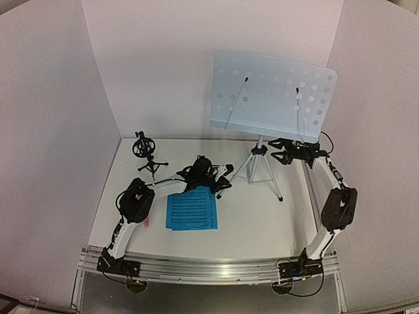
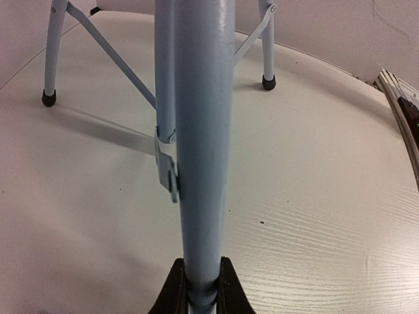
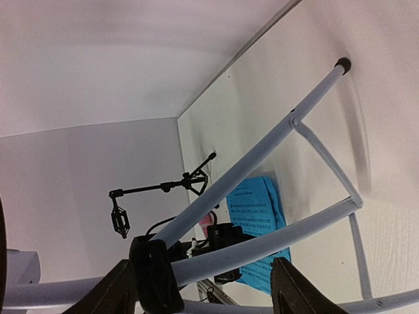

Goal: Set up the instrument practice props

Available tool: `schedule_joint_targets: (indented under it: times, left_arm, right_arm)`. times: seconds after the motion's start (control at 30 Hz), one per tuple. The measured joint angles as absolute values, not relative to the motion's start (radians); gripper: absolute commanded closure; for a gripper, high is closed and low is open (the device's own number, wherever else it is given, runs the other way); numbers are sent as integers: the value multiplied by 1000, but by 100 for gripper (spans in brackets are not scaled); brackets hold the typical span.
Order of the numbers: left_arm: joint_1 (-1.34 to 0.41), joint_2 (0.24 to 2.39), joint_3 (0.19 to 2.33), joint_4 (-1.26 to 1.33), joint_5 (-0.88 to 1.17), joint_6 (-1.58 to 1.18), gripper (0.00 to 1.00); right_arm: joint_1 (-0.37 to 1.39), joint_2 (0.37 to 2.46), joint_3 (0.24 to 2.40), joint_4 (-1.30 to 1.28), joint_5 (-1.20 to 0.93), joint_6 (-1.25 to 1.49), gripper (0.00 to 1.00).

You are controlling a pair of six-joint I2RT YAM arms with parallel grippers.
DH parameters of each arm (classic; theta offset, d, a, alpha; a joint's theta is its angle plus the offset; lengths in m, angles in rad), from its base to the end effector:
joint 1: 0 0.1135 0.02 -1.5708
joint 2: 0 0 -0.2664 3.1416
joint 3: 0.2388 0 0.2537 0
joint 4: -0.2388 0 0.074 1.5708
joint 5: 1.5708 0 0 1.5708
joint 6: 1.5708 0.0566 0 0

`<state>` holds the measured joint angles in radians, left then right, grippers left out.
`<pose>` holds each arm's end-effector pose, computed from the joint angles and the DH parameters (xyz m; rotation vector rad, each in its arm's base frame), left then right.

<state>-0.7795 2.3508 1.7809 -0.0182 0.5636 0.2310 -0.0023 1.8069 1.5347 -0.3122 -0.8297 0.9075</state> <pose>0.3690 -0.4072 0.1528 1.3464 1.7386 -0.9205 0.4296 0.0408 0.3021 0.5017 2.2178 1.3964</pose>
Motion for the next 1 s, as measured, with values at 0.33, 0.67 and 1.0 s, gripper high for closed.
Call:
schedule_joint_targets:
  times: [0.33, 0.67, 1.0]
  left_arm:
    - [-779, 2351, 1783, -22, 570, 235, 100]
    - [-775, 2356, 1800, -52, 587, 249, 100]
    - [-773, 2358, 1805, -53, 593, 244, 100]
  right_arm:
    - [-102, 1723, 1525, -339, -827, 556, 29]
    - [-102, 1688, 1283, -97, -848, -89, 23]
    - [-96, 1684, 1167, 233, -936, -681, 35]
